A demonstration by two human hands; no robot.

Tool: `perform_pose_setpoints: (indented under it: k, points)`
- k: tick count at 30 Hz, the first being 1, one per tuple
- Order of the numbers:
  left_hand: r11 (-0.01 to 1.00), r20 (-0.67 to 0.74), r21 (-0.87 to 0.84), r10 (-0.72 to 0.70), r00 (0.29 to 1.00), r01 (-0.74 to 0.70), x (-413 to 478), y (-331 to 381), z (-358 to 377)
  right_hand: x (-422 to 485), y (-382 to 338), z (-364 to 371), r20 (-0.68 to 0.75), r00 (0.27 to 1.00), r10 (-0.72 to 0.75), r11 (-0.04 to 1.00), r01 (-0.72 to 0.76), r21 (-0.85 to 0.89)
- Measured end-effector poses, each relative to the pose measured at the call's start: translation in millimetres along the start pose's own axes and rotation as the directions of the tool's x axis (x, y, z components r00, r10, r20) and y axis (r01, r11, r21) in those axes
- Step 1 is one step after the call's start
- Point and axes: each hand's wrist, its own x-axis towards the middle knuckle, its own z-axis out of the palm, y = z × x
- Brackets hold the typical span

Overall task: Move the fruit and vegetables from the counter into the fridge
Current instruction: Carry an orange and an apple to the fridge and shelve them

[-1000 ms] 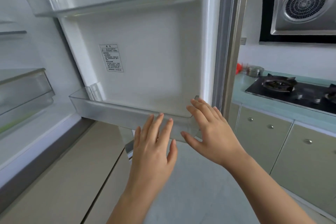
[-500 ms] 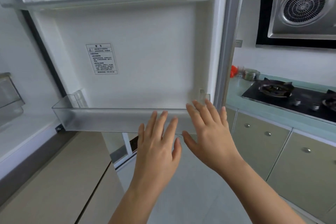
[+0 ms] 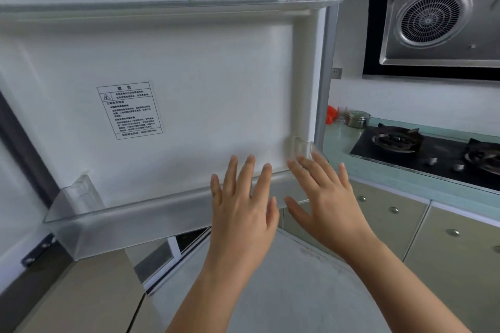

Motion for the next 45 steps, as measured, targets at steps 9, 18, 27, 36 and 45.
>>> perform_pose_setpoints:
  k: [9, 18, 27, 36, 45]
  points:
    - [0.998, 0.039, -0.046, 0.037, 0.999, -0.035, 16, -12, 23, 28, 16, 18, 0.068, 0.997, 0.026, 1.0, -0.025, -0.018]
    - [0.966, -0.092, -0.214, 0.126, 0.988, -0.144, 28, 4, 37, 23, 23, 7, -0.006, 0.994, 0.108, 0.994, -0.108, 0.015]
    - [0.849, -0.111, -0.453, 0.25, 0.962, -0.273, 36, 78, 75, -49, 69, -43, -0.152, 0.924, 0.352, 0.895, -0.379, -0.235]
    - [0.55, -0.09, -0.71, 0.548, 0.832, -0.439, 14, 213, 95, -155, 113, -115, -0.277, 0.745, 0.606, 0.625, -0.662, -0.414]
    - [0.308, -0.165, -0.818, 0.683, 0.711, -0.485, -15, 374, 89, -258, 172, -197, -0.417, 0.577, 0.702, 0.369, -0.796, -0.481]
